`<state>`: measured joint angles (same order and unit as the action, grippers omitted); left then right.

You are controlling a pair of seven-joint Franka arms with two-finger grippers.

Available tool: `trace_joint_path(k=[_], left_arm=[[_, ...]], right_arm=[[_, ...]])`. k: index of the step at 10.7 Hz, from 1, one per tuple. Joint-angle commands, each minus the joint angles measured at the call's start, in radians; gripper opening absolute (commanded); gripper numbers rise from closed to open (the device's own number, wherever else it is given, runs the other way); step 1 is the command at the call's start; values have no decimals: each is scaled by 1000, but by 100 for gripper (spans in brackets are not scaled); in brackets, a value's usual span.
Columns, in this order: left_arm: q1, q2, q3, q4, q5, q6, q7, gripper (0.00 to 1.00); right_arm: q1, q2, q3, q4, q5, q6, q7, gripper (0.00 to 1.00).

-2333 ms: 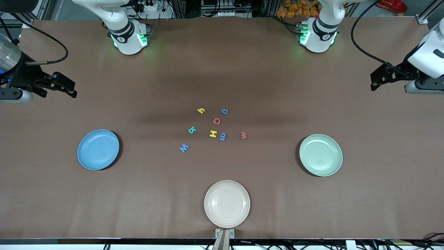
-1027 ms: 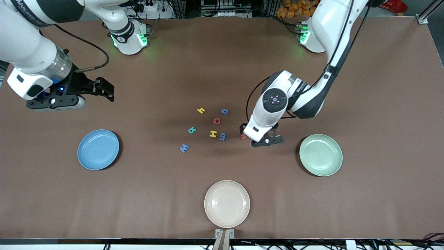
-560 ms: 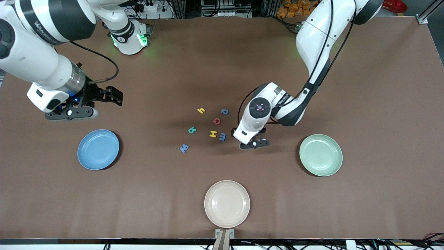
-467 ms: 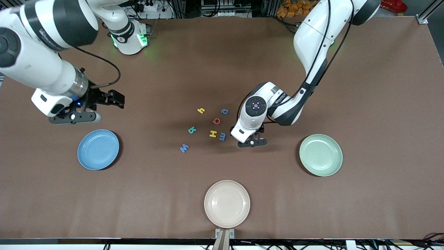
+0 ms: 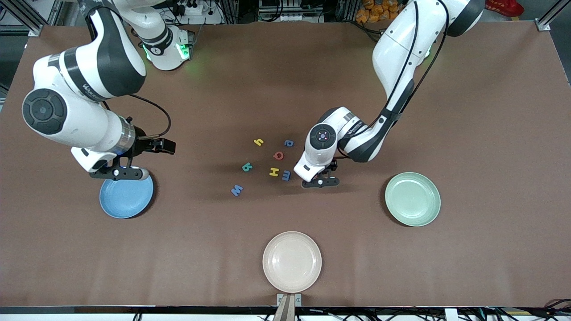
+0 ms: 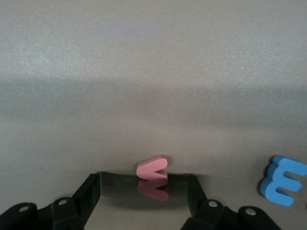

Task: Sort uppercase to blue plate, lowercase to green plate
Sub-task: 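Grasp the pink w with the left gripper while the right gripper advances, then drop the pink w on the green plate while the right gripper reaches letters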

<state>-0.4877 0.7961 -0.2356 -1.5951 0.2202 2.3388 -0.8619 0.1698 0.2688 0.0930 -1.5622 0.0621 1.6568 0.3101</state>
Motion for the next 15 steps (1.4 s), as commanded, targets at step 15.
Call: trace_joint_path(k=[15], left_arm=[[483,-213,10,-3,24,-253,770,0]], right_arm=[[94,269,-2,36,59,277,424,100]])
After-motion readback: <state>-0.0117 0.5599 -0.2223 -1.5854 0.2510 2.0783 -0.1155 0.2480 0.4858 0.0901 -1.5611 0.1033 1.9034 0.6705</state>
